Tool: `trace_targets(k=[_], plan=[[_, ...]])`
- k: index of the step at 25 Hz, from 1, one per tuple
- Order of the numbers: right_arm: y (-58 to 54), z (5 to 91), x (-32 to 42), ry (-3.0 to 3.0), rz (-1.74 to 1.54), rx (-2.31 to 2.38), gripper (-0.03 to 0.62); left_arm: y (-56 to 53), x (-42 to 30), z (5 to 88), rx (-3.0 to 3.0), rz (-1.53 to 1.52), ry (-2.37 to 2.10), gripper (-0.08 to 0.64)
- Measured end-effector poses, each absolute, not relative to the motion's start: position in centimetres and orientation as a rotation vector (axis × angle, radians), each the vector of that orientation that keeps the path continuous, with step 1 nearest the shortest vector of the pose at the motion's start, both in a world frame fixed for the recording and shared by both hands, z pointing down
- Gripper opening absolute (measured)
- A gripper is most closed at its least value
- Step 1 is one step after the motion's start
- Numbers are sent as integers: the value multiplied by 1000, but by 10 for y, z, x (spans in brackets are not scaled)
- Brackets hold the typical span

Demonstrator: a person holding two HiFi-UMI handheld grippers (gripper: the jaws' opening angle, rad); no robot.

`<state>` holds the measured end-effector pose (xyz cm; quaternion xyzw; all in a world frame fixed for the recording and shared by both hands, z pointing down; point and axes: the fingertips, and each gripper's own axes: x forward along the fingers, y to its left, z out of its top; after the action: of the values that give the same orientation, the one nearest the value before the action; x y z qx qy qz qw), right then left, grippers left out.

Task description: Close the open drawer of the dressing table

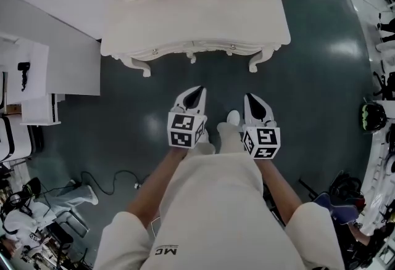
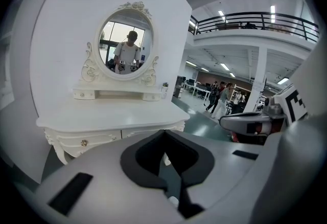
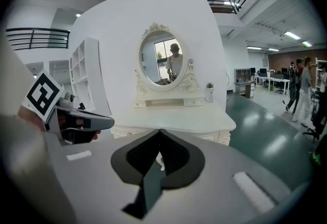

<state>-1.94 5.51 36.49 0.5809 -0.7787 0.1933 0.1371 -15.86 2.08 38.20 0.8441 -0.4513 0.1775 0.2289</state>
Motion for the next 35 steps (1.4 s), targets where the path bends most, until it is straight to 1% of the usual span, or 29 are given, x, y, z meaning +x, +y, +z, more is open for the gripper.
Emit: trace_targets(k=[4,15,25,35], plan=[[62,350,-30,-2281,486,1666,2,40,-170,373,2317,454,-1243,9],[79,317,-56,-2350,419,1652,2,78,-194,335,2330,360,-1290,9],[97,305,-94,-2415,342,1533,2,91,-179,314,2445,350,-1271,9],[108,298,-83,-2402,312,1563,2,106,-168,315,2482,367,-1226,9]])
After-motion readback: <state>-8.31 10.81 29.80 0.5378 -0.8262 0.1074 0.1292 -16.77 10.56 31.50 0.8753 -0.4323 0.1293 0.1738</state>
